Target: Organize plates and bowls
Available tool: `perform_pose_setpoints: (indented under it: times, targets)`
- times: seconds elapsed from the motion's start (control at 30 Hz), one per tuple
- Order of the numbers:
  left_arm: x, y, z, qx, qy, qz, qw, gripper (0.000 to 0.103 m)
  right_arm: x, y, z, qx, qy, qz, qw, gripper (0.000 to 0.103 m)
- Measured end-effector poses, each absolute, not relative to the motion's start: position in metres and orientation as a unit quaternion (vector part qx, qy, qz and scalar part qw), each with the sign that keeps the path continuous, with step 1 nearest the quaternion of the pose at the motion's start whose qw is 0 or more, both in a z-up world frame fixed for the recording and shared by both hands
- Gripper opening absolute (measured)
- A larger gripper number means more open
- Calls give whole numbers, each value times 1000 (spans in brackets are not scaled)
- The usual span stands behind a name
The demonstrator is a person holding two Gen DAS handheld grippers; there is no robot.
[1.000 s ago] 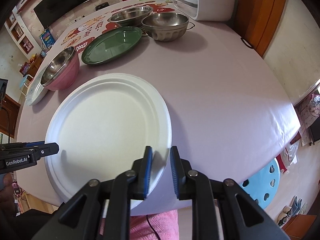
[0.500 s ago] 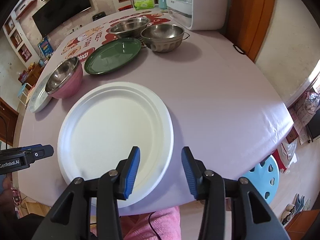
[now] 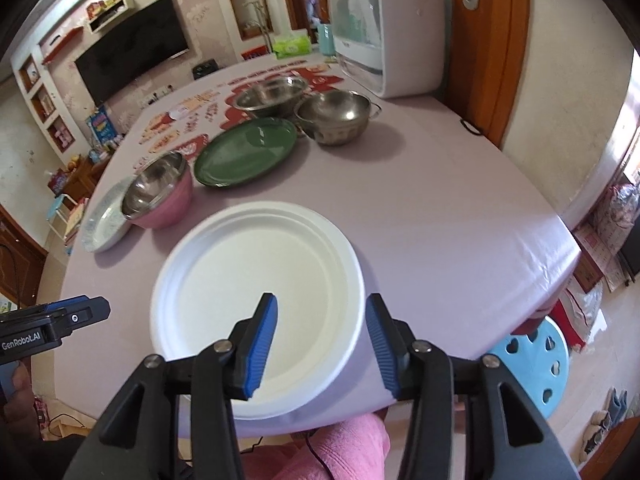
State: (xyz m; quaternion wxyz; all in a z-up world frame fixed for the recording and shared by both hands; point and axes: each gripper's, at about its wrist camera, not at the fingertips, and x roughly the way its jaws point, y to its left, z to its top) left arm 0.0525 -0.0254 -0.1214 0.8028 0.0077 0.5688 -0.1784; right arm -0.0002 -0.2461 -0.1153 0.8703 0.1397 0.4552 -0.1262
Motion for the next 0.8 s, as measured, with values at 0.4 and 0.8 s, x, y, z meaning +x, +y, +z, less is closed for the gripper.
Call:
perform_pose_setpoints:
  times: [0.4,0.8]
  targets:
    - [32,-10,-96,-33,538,-107,835,52,10,-231,-95,109,435,-11,894,53]
    - [-2,6,-87,-61,531,-24,845,60,21,-216,-101,105,445,93,885,57]
